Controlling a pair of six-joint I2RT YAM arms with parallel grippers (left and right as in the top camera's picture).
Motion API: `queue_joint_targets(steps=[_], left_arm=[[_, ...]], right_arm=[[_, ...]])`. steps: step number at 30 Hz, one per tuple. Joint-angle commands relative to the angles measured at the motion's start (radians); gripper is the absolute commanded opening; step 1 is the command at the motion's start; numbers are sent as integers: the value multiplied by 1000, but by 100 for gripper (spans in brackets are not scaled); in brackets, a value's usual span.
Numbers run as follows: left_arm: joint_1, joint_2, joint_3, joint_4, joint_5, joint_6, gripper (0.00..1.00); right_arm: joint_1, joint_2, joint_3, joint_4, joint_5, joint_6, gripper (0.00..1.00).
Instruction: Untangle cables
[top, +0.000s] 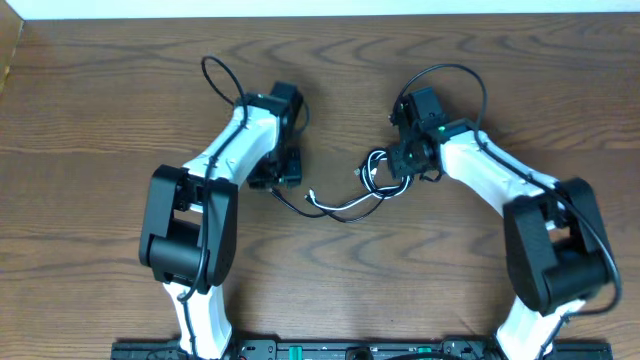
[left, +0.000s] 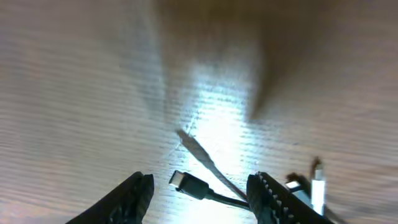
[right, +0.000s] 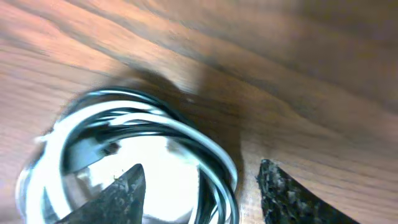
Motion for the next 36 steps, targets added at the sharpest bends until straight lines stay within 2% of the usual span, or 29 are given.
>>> queue_joint_targets(steps=[1,5,10,11,15,16,17,20,22,30,36], left_arm=[[31,-54,30,-11,10,-7,55],[60,-56,30,-15,10,-18,55],[94,-55,26,-41,10,-17,56],[101,-55,23,-41,10,-17,60],[116,-55,-1,-41,10,-17,60],[116,-55,-17,-40,9,-17,60],[116,-55,-22,-40,9,-17,60],[116,-55,-32,-35,9,-17,60],[116,-55,-32,-29,9,-18,60],[116,-55,-32,0,9,-17,61],[116,-55,-32,-1,6,-17,61]], right_arm=[[0,-104,31,-2,-97,7,57],[6,-108,30,-3,-198,7,51],[27,-95,30,-64,-208,22,27],[31,-95,30,-80,-208,37,22],[50,-95,30,-175,-219,133,10],[59,-95,30,-245,-222,144,4],[63,-95,29,-276,-222,143,2],[77,-95,24,-359,-222,144,2],[93,-95,13,-381,-222,156,6],[201,-89,-48,-319,-222,222,8],[284,-42,-50,-313,-209,263,19]])
